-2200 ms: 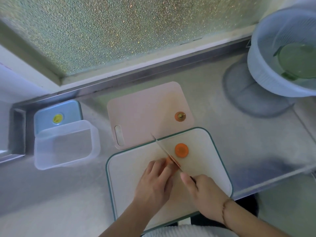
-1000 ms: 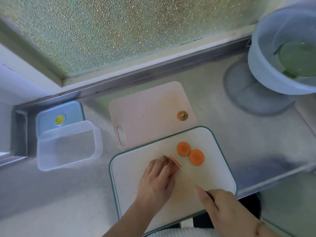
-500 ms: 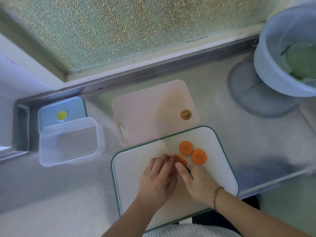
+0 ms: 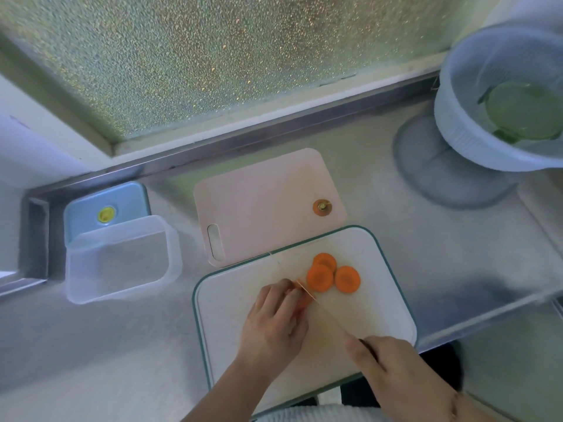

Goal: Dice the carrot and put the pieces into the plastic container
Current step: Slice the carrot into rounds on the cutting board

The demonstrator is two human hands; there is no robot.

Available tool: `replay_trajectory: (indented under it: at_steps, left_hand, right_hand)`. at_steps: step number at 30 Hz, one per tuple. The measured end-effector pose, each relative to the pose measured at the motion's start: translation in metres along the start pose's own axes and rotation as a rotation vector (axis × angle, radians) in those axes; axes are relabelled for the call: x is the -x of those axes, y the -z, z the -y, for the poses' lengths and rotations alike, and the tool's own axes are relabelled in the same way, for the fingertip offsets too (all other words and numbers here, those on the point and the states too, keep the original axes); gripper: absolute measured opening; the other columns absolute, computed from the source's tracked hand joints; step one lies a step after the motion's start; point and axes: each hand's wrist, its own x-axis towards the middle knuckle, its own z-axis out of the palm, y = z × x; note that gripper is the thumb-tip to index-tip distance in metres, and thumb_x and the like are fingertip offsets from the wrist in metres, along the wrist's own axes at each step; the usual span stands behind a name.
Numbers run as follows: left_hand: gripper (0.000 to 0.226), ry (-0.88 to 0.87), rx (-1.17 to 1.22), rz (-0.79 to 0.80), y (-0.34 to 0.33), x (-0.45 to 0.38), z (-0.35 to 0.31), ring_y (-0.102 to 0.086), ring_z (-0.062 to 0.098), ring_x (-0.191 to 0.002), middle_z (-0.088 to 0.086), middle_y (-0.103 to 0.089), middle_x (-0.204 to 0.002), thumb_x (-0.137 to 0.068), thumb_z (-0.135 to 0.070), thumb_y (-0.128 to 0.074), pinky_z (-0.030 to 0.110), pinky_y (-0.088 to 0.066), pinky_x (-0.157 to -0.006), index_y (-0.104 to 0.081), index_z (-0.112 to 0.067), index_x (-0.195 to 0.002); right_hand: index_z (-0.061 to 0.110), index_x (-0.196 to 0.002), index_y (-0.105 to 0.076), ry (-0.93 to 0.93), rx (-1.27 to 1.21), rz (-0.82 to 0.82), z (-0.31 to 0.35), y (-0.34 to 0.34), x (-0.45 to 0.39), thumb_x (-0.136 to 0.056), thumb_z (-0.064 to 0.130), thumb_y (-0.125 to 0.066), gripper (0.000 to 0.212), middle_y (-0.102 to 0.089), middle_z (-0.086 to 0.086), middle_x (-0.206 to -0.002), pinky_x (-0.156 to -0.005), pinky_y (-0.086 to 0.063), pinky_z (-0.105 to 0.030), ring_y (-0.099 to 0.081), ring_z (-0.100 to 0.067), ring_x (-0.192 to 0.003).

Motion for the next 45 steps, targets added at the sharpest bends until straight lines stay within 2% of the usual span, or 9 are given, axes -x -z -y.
replay_trajectory:
  at_steps: [7,14,18,21,24,26,29,40,45]
  left_hand:
    - [0.052,-0.024,0.061,-0.019,0.0,-0.001,0.001,-0.062,0.028,-0.099,0.007,-0.066,-0.117,-0.074,0.002,-0.077,0.032,-0.052,-0.091,-0.061,-0.016,-0.12]
    - [0.049,-0.007,0.096,-0.069,0.0,-0.004,0.004,-0.064,0.026,-0.098,0.007,-0.067,-0.114,-0.075,0.001,-0.079,0.029,-0.053,-0.091,-0.061,-0.016,-0.118]
    - [0.033,-0.04,0.077,-0.063,-0.001,-0.002,0.003,-0.063,0.025,-0.098,0.009,-0.066,-0.115,-0.078,0.0,-0.08,0.03,-0.053,-0.092,-0.07,-0.007,-0.109]
    - [0.025,-0.028,0.032,-0.058,-0.003,0.001,0.004,-0.063,0.026,-0.097,0.011,-0.066,-0.114,-0.078,0.003,-0.079,0.032,-0.054,-0.089,-0.073,0.0,-0.102]
    - [0.022,-0.022,0.006,-0.057,-0.002,0.001,0.002,-0.062,0.029,-0.096,0.012,-0.065,-0.116,-0.083,-0.001,-0.07,0.034,-0.053,-0.087,-0.071,-0.002,-0.105]
    - [0.025,-0.034,0.006,-0.052,-0.001,0.002,-0.001,-0.061,0.03,-0.095,0.012,-0.064,-0.117,-0.085,-0.003,-0.065,0.034,-0.052,-0.086,-0.067,-0.006,-0.11]
    - [0.029,-0.02,0.012,-0.06,-0.002,0.005,-0.001,-0.061,0.03,-0.097,0.01,-0.062,-0.116,-0.083,-0.004,-0.066,0.034,-0.053,-0.085,-0.063,-0.008,-0.112]
    - [0.024,0.046,0.056,-0.042,-0.002,0.004,0.002,-0.063,0.026,-0.092,0.008,-0.063,-0.104,-0.079,-0.008,-0.064,0.033,-0.055,-0.077,-0.064,-0.009,-0.103]
    - [0.022,0.021,0.068,-0.028,-0.001,0.002,0.002,-0.062,0.027,-0.094,0.006,-0.059,-0.108,-0.082,-0.008,-0.062,0.032,-0.055,-0.081,-0.068,-0.003,-0.103]
  right_hand:
    - [0.015,-0.059,-0.049,-0.007,-0.027,0.004,0.009,0.002,0.002,-0.075,0.07,-0.029,0.061,-0.045,0.0,-0.051,-0.06,-0.04,-0.019,-0.046,-0.008,-0.054]
    - [0.015,-0.058,-0.044,0.011,0.019,0.051,0.021,-0.011,-0.03,-0.074,0.075,-0.019,0.067,-0.045,-0.001,-0.054,-0.057,-0.04,-0.023,-0.042,-0.009,-0.051]
    - [0.014,-0.059,-0.045,0.021,-0.005,0.065,0.023,-0.024,-0.055,-0.078,0.073,-0.02,0.066,-0.049,0.0,-0.054,-0.056,-0.04,-0.025,-0.049,-0.015,-0.053]
    - [0.009,-0.077,-0.061,0.101,-0.07,0.027,0.028,-0.03,-0.065,-0.082,0.068,-0.023,0.071,-0.063,-0.004,-0.066,-0.064,-0.048,-0.029,-0.062,-0.02,-0.065]
    - [0.018,-0.102,-0.064,0.163,-0.131,0.014,0.035,-0.023,-0.063,-0.09,0.057,-0.03,0.053,-0.072,0.003,-0.085,-0.074,-0.049,-0.019,-0.065,-0.006,-0.08]
    - [0.025,-0.078,-0.058,0.149,-0.124,-0.001,0.036,-0.014,-0.056,-0.093,0.052,-0.033,0.039,-0.062,0.014,-0.06,-0.059,-0.043,-0.014,-0.058,0.0,-0.062]
    - [0.019,-0.053,-0.036,0.094,-0.058,-0.021,0.034,-0.006,-0.038,-0.084,0.064,-0.031,0.054,-0.04,0.006,-0.041,-0.05,-0.034,-0.019,-0.041,-0.007,-0.044]
    - [0.016,-0.056,-0.04,0.011,0.012,0.021,0.017,-0.001,0.0,-0.077,0.072,-0.029,0.061,-0.042,-0.003,-0.05,-0.059,-0.039,-0.021,-0.042,-0.008,-0.052]
    - [0.017,-0.054,-0.037,-0.006,-0.01,0.056,0.02,-0.004,-0.005,-0.081,0.068,-0.029,0.058,-0.038,-0.001,-0.047,-0.056,-0.038,-0.02,-0.04,-0.009,-0.05]
